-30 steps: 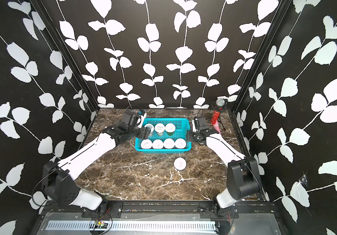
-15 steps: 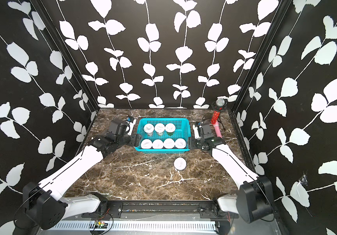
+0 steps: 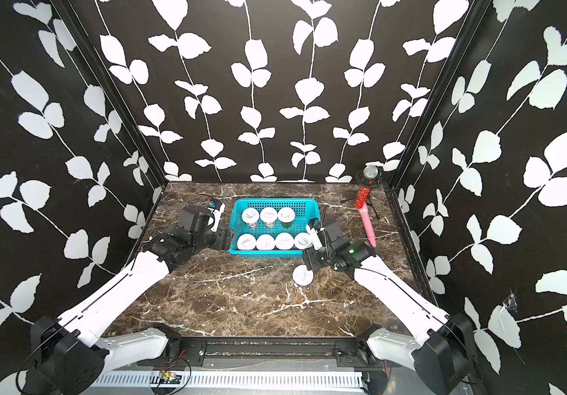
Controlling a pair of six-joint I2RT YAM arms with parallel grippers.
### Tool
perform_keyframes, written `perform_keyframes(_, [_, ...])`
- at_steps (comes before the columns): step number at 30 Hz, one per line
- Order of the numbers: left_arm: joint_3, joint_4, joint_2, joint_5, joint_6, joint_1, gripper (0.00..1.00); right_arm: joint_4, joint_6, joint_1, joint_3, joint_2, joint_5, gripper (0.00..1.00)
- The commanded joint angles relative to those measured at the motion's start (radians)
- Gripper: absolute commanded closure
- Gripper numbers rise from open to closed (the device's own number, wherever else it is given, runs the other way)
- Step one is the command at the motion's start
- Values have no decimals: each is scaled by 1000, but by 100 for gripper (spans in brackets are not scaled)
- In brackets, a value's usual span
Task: Put the yogurt in the basket
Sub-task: Pick up the yogurt from the center of the board.
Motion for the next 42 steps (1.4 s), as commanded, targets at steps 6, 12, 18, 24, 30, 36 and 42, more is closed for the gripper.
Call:
perform_keyframes(6, [-18,-1,-18,-17,7,8,16,-51,-8,105,-29,27,60,27])
perform_keyframes(12, [-18,1,-15,-15,7,8,16,-50,-6,155,-12,91,100,23])
perform_keyframes(18, [-19,-1,-16,-16,7,8,16,-51,3,177,15,155,156,19])
perform_keyframes(24, [-20,-1,-18,-18,6,9,16,-28,16,182,19,180,169,17])
perform_keyframes(30, [-21,-3,-23,-24,9,9,16,-22,22,183,29,216,157,17])
perform_keyframes(36, [-22,-1,-20,-23,9,8,16,-18,26,183,30,229,158,20])
perform_keyframes(42, [-23,0,-19,-24,11,8,16,-13,30,183,28,250,150,26])
